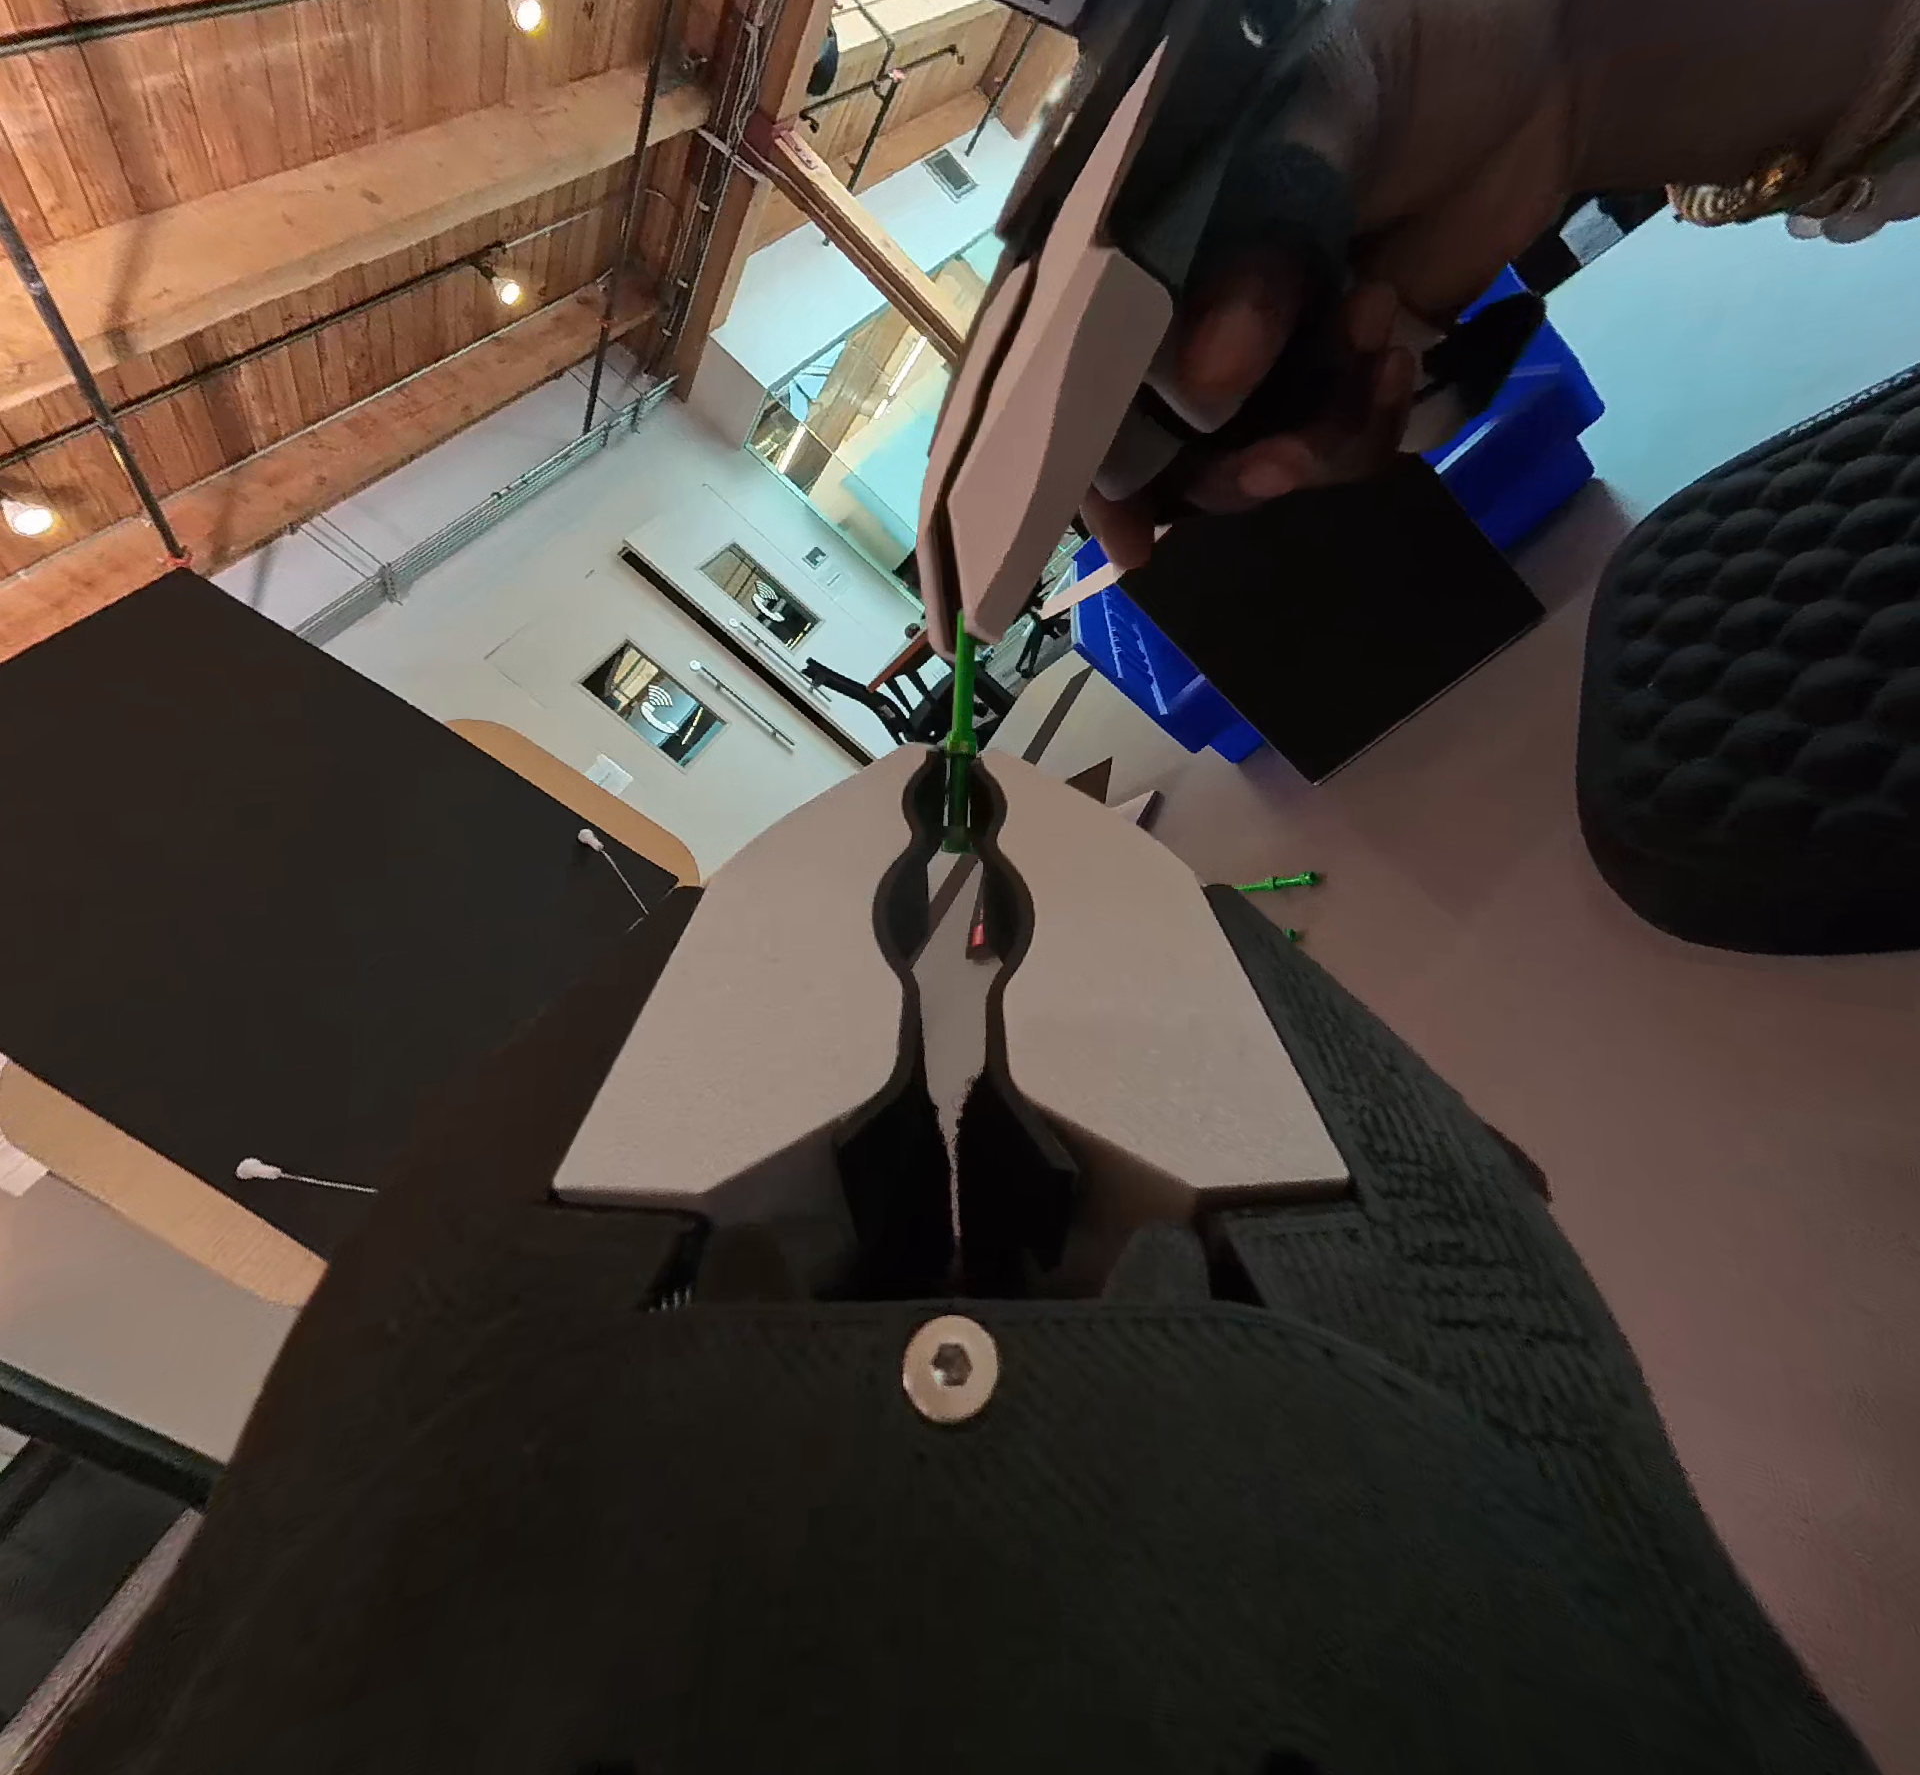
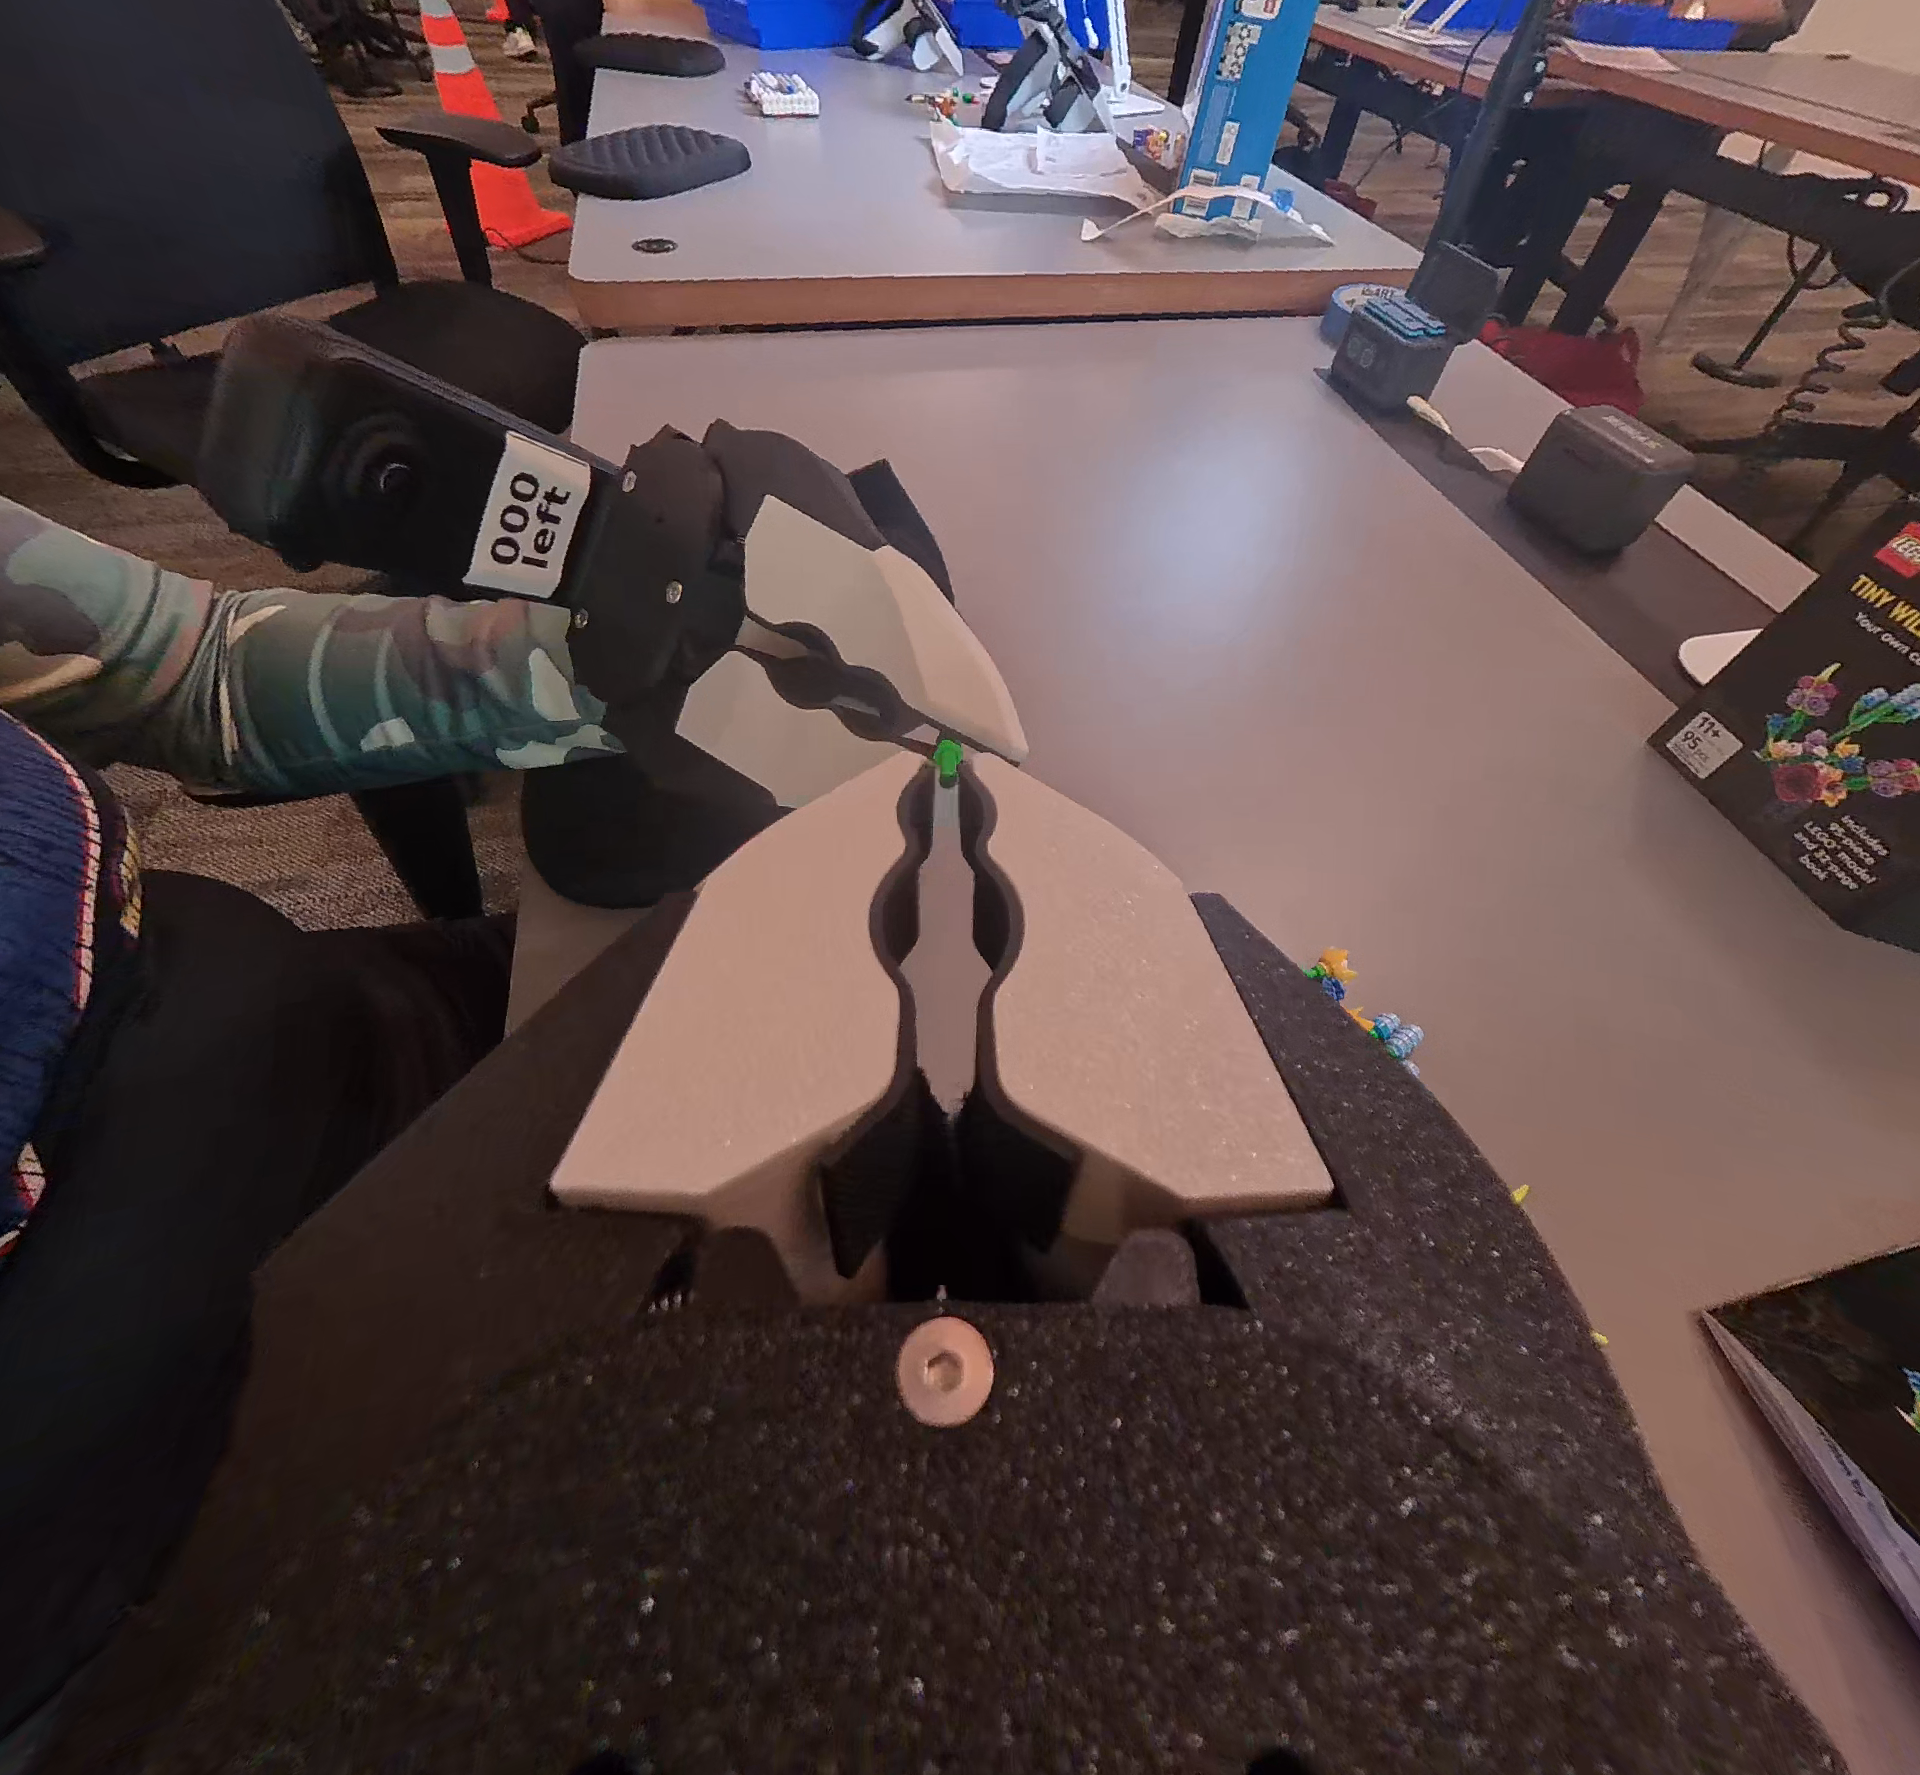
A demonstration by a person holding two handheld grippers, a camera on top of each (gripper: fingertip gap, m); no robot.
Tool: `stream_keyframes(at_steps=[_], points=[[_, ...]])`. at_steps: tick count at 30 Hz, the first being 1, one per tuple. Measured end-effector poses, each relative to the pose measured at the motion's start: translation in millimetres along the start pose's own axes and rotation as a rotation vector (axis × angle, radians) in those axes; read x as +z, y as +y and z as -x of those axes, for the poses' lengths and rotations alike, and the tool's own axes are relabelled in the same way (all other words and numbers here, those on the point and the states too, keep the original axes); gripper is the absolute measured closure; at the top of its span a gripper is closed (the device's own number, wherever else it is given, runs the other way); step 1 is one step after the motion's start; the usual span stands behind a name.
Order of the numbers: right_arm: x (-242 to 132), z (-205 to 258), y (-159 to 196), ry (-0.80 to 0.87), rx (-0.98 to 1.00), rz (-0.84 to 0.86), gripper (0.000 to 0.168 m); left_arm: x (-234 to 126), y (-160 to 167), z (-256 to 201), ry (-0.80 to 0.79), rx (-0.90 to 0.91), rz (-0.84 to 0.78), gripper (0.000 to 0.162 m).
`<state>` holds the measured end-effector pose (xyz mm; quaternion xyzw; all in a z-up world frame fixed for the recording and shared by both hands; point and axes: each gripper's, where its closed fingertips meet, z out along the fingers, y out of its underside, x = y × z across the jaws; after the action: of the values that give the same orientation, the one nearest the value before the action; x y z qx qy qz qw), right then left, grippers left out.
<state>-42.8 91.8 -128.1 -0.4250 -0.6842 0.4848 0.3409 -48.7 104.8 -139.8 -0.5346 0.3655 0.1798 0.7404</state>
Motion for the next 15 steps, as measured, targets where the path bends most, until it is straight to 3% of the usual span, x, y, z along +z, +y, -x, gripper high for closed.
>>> stream_keyframes(at_steps=[4, 8, 15], points=[[6, 3, 1, -0.025, 0.024, -0.007, 0.155, 0, 0, -2, 0.015, -0.004, 0.003, 0.158], [8, 0, 4, -0.006, -0.001, 0.015, 0.165, 1, 0, -5, 0.039, 0.000, 0.009, 0.158], [-3, 7, 5, 0.000, -0.108, 0.091, 0.165, 3, -12, -15, 0.182, -0.226, -0.044, 0.158]])
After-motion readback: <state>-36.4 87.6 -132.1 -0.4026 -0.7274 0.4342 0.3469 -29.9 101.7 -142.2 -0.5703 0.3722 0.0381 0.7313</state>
